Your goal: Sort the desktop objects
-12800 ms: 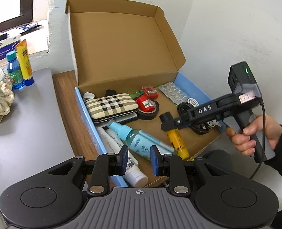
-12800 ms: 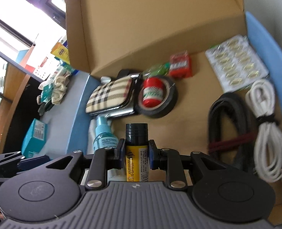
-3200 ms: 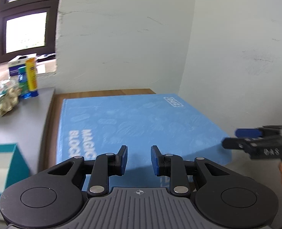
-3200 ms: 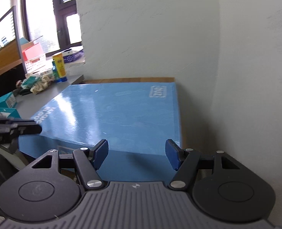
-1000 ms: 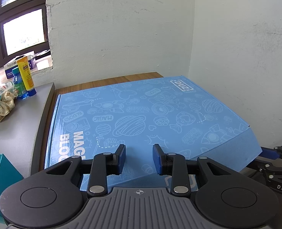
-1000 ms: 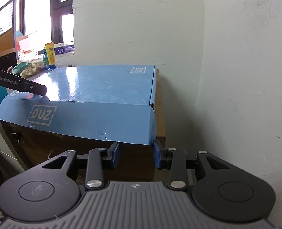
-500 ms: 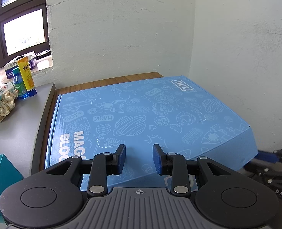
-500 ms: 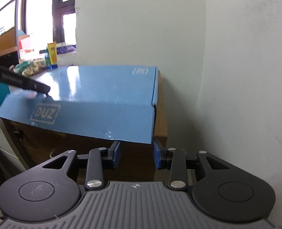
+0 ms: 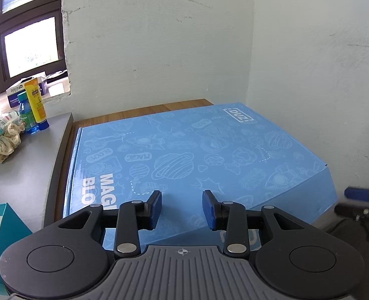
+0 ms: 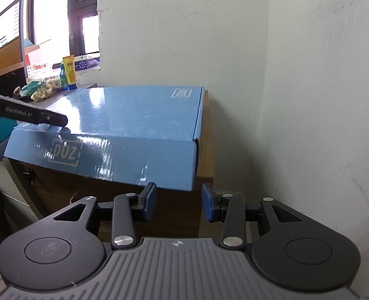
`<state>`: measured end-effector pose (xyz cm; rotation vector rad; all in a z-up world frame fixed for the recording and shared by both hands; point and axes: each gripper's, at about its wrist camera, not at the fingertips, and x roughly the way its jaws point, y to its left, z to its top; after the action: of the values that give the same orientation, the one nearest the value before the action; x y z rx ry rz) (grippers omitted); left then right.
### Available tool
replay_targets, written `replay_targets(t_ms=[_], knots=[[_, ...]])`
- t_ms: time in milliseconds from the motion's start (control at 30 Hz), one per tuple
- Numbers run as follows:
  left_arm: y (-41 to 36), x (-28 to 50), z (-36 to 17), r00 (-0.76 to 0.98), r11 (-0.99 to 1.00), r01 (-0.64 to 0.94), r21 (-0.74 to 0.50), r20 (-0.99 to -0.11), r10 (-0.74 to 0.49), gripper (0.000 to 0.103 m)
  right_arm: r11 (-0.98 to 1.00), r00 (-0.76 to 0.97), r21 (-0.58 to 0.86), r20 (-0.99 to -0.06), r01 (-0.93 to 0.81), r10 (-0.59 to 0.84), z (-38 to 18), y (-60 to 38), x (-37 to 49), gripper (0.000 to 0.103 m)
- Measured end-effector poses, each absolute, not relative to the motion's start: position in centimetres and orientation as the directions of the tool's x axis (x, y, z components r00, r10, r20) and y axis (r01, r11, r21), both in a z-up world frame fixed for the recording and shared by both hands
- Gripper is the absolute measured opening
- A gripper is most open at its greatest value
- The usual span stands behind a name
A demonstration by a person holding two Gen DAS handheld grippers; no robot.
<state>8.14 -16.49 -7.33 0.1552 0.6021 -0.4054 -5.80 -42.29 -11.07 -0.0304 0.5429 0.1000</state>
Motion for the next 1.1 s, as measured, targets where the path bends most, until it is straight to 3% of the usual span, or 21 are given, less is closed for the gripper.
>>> replay_targets(t_ms=[233, 367, 500, 733, 1100], knots=[[-13.9, 6.9, -6.9, 0.768, 0.919, 0.394, 0.012, -0.554, -0.322, 0.039, 0.997, 0.860, 0.015, -0.505, -0.073, 0.071, -9.0, -42.6, -4.1, 0.047], [-11.8, 5.4, -6.3, 0.786, 0.921, 0.388, 0.022, -0.531, -0.318, 0.043, 0.996, 0.852, 0.065, -0.516, -0.063, 0.087, -8.4, -43.3, -2.2, 0.058], [-9.8, 3.8, -6.0, 0.802, 0.926, 0.375, 0.048, -0.518, -0.298, 0.052, 0.993, 0.846, 0.103, -0.523, -0.063, 0.107, -8.5, -44.0, -0.9, 0.058], [-7.6, 1.7, -7.1, 0.802, 0.916, 0.384, 0.112, -0.532, -0.271, 0.060, 0.977, 0.837, 0.208, -0.524, -0.050, 0.154, -9.3, -44.3, 0.1, 0.057], [-6.6, 0.7, -10.4, 0.791, 0.900, 0.401, 0.169, -0.561, -0.246, 0.060, 0.975, 0.820, 0.216, -0.548, -0.053, 0.165, -9.2, -43.2, 0.4, 0.058]])
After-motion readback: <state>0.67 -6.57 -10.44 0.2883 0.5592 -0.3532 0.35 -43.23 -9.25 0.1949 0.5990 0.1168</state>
